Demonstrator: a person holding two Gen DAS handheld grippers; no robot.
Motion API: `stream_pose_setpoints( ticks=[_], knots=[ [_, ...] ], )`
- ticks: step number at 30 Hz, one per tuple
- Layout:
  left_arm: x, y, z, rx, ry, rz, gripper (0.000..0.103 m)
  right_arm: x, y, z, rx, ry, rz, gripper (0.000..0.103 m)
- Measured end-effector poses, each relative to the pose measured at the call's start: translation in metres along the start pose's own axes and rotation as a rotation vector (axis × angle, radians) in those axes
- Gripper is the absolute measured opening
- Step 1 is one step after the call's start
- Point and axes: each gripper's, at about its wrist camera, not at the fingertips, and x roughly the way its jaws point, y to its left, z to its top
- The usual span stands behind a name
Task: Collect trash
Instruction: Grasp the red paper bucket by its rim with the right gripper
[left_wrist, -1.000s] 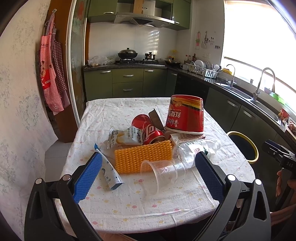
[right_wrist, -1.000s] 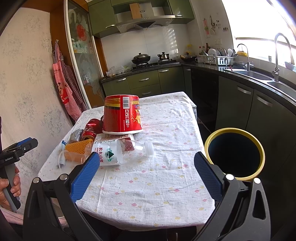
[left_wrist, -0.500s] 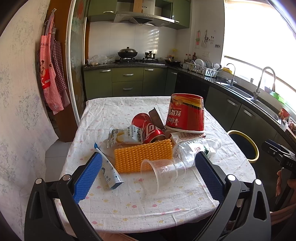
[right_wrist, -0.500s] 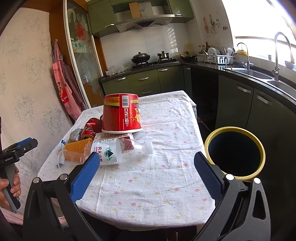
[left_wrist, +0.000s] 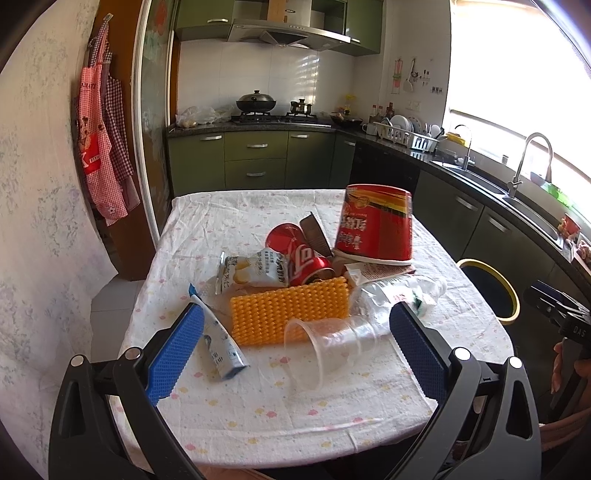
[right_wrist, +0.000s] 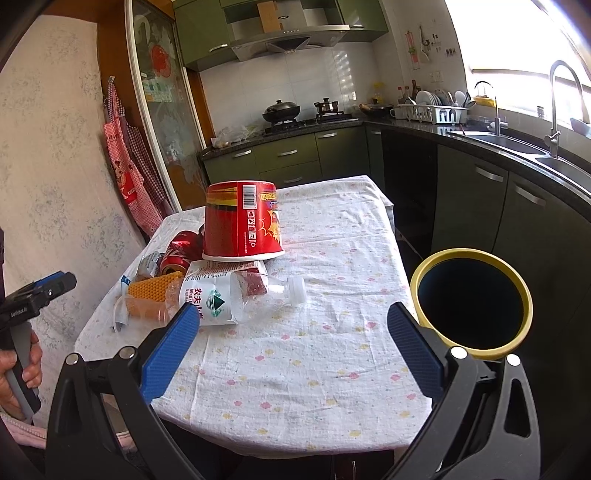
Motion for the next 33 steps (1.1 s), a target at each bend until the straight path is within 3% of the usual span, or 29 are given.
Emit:
stream_pose_setpoints(
  ticks=[7,10,16,18,20,22,27,33],
  knots=[
    [0.047,0.042,0.039,-0.031,0.031,0.034,0.099,0.027,-0.001,0.031,-0.034,0.087,0.105,0.097],
    [0.074,0.059,0.06,-0.035,0.042,0.057,0.099,0.045,0.003,0.064,-0.076,0.134,0.139,0.097],
    [0.122,0.08,0.097,-0.068,0.034,0.032,0.099,0.08,0.009,0.129,-0.093,0.203,0.179,0.096],
    [0.133,0.081,0.104,-0.068,0.027,0.027,0.099,0.095,0.014,0.154,-0.116,0.213,0.188,0.087],
    [0.143,0.082,0.112,-0.065,0.021,0.006,0.099,0.109,0.02,0.171,-0.142,0.247,0.228,0.066],
    [0.15,0.079,0.114,-0.048,0.02,0.006,0.099,0.127,0.034,0.185,-0.195,0.309,0.304,0.062],
    [0.166,0.076,0.114,0.001,0.032,0.025,0.099,0.171,0.067,0.201,-0.342,0.467,0.378,0.058],
    [0.165,0.092,0.115,-0.03,0.019,0.014,0.099,0.212,0.088,0.203,-0.41,0.601,0.369,0.041]
  ],
)
